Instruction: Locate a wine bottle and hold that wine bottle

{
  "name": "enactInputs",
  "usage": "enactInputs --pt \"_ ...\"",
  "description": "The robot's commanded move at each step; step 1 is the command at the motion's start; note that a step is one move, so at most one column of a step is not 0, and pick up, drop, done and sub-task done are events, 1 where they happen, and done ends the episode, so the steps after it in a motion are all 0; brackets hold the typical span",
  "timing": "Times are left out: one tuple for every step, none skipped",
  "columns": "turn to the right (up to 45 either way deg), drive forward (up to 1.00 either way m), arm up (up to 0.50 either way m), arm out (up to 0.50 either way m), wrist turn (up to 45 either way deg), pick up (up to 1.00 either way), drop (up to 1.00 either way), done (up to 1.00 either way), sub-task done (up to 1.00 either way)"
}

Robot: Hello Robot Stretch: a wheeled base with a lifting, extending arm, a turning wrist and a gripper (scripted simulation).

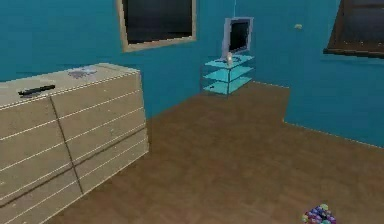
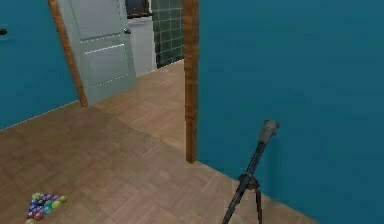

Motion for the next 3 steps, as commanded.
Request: enactInputs --pt "21.0 0.00 0.00 0.00 0.0 0.00 0.00 0.00 0.00" --pt "0.0 1.00 0.00 0.00 0.0 0.00 0.00 0.00 0.00" --pt "0.0 0.70 0.00 0.00 0.0 0.00 0.00 0.00 0.00"
